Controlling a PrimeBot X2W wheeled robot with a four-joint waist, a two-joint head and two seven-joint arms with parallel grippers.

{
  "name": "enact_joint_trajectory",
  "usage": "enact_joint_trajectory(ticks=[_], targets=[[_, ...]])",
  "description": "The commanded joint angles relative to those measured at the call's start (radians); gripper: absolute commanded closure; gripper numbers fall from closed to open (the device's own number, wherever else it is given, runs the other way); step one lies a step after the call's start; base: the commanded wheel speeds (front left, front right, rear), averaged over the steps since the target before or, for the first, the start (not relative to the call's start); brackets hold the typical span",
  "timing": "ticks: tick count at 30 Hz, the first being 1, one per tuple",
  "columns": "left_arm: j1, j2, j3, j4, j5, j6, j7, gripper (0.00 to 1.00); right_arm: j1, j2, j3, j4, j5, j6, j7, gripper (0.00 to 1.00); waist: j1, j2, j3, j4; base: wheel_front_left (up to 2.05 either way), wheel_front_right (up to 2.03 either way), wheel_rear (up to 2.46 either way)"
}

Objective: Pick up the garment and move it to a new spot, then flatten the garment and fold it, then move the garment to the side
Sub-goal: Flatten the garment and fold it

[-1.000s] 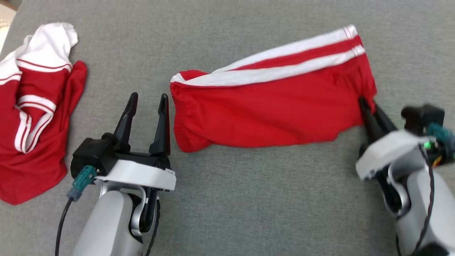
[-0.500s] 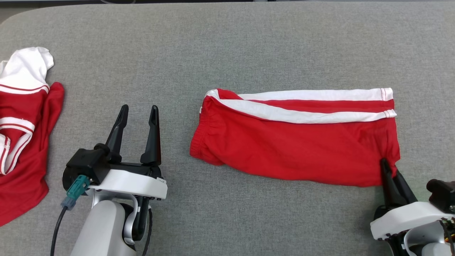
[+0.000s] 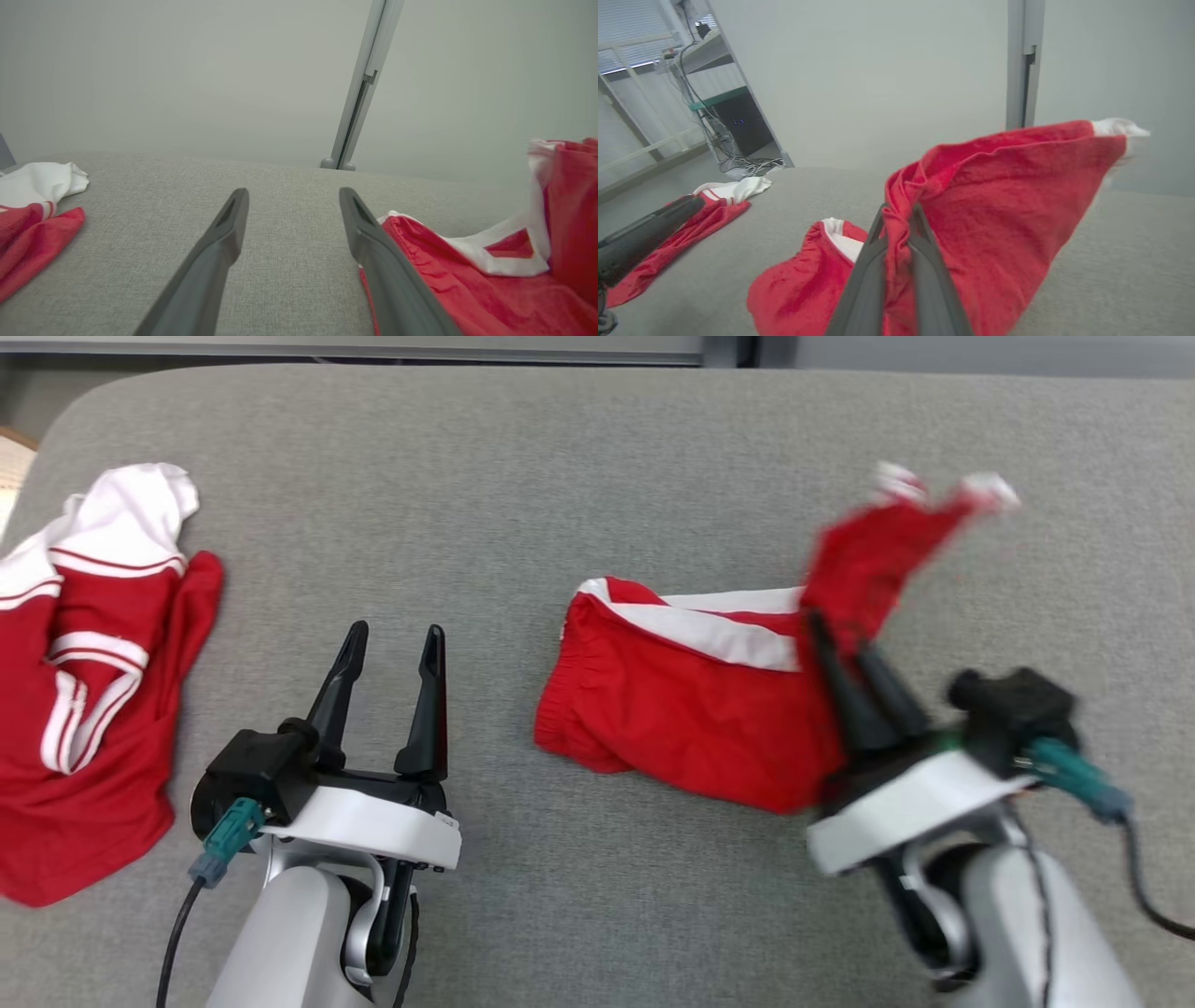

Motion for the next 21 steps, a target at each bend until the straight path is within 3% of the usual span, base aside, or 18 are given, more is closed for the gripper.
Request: enact_joint_trajectory(ticks=[1,8,14,16,17,21], targets=[[-0.007,0.004,-0.005,-0.002,-0.004,0.008,-0.004,0.0,-0.032,-0.001,0.07,0.017,0.024,0.0,-0.001,1.0,0.0,0.0,-0.011,0.023,0.0,0.0,0.0],[-0.015,0.004,-0.039,-0.008,-0.029,0.019,-0.004,0.0,-0.074,0.003,0.288,0.147,0.107,0.0,-0.003,1.0,0.0,0.0,-0.005,0.08,0.0,0.0,0.0],[-0.014,0.004,-0.045,-0.009,-0.038,0.027,-0.004,0.0,-0.073,0.005,0.35,0.22,0.145,0.0,-0.031,1.0,0.0,0.0,0.004,0.091,0.0,0.0,0.0],[-0.013,0.004,-0.044,-0.009,-0.04,0.029,-0.004,0.0,-0.084,0.006,0.375,0.221,0.16,0.0,-0.053,0.55,0.0,0.0,0.003,0.09,0.0,0.0,0.0],[-0.011,0.004,-0.043,-0.009,-0.04,0.031,-0.004,0.0,-0.092,0.002,0.385,0.21,0.166,0.0,-0.07,0.0,0.0,0.0,0.001,0.088,0.0,0.0,0.0],[0.001,0.003,-0.033,-0.006,-0.023,0.031,-0.004,0.0,-0.101,-0.055,0.376,0.153,0.17,0.0,-0.132,0.0,0.0,0.0,-0.01,0.071,0.0,0.0,0.0]])
